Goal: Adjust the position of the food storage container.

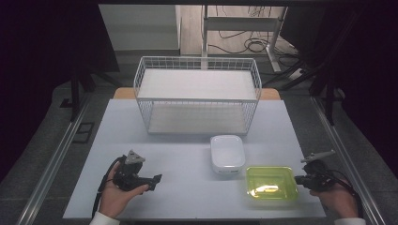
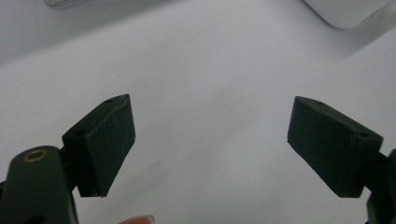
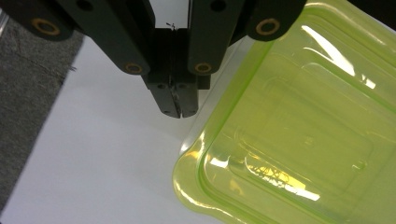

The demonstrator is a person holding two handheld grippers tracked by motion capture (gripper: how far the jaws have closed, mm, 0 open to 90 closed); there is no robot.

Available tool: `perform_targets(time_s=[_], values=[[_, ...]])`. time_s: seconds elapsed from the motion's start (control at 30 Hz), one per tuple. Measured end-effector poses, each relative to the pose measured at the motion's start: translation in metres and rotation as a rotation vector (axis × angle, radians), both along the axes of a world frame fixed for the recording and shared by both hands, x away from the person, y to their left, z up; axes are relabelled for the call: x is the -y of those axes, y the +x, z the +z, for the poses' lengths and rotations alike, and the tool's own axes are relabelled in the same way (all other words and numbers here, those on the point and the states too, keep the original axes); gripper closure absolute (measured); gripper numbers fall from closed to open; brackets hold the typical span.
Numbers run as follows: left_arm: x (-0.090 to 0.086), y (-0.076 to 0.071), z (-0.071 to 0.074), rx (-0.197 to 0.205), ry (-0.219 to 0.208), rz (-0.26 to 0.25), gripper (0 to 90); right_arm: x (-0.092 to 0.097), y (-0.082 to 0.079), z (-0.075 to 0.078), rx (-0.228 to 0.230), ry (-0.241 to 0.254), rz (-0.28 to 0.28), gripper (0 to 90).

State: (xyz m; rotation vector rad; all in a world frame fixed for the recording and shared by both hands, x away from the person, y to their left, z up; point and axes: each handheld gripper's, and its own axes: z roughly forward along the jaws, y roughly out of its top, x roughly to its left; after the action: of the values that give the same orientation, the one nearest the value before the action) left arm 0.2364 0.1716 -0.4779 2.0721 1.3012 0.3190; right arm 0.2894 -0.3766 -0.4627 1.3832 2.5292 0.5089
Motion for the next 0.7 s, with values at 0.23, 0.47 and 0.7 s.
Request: perform_targets(time_s=[0.23,0.47,0.7], values=[[0.001,0.000,-0.001,-0.001,0.001,0.000,15.1,-0.011,-0.001,-0.003,0.001,0.002,0.037,89.3],[0.002,0.000,-0.001,-0.003,0.004,-0.006,15.1,-0.021,-0.004,-0.007,0.004,0.003,0.063,89.3],[0.003,0.000,-0.001,-0.003,0.003,-0.005,15.1,-0.029,0.004,-0.010,0.015,0.003,0.082,89.3]])
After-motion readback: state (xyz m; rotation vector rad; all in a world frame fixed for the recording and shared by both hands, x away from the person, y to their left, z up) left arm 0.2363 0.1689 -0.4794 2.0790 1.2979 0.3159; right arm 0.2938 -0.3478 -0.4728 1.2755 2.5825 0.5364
